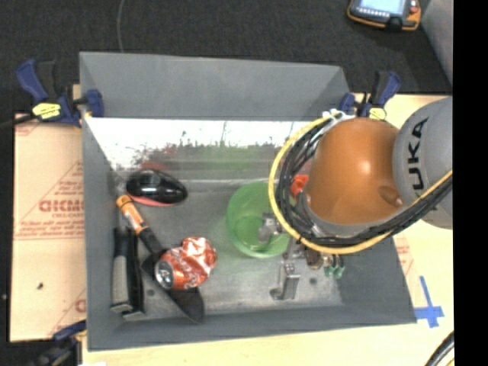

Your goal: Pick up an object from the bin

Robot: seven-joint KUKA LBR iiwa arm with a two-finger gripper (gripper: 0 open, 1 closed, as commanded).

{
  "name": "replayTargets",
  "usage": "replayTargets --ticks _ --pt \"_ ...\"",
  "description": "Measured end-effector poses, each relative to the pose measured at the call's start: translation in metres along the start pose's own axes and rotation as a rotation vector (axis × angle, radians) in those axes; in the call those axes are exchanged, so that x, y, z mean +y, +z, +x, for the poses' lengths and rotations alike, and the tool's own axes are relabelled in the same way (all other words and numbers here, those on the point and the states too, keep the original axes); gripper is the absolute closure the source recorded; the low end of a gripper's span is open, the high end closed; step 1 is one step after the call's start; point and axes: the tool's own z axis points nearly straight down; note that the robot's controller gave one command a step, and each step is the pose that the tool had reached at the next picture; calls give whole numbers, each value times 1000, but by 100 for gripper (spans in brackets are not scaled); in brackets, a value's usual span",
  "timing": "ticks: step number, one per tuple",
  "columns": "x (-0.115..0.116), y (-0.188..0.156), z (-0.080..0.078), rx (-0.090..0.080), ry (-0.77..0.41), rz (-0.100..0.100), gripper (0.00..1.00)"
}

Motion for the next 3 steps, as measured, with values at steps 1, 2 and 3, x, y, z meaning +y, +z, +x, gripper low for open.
replayTargets --ticks 1,2,3 --pt "0 -4 -2 -9 2 -1 0" --pt "-8 136 -87 -7 114 -2 0" --pt "11 136 -82 -21 90 -3 0"
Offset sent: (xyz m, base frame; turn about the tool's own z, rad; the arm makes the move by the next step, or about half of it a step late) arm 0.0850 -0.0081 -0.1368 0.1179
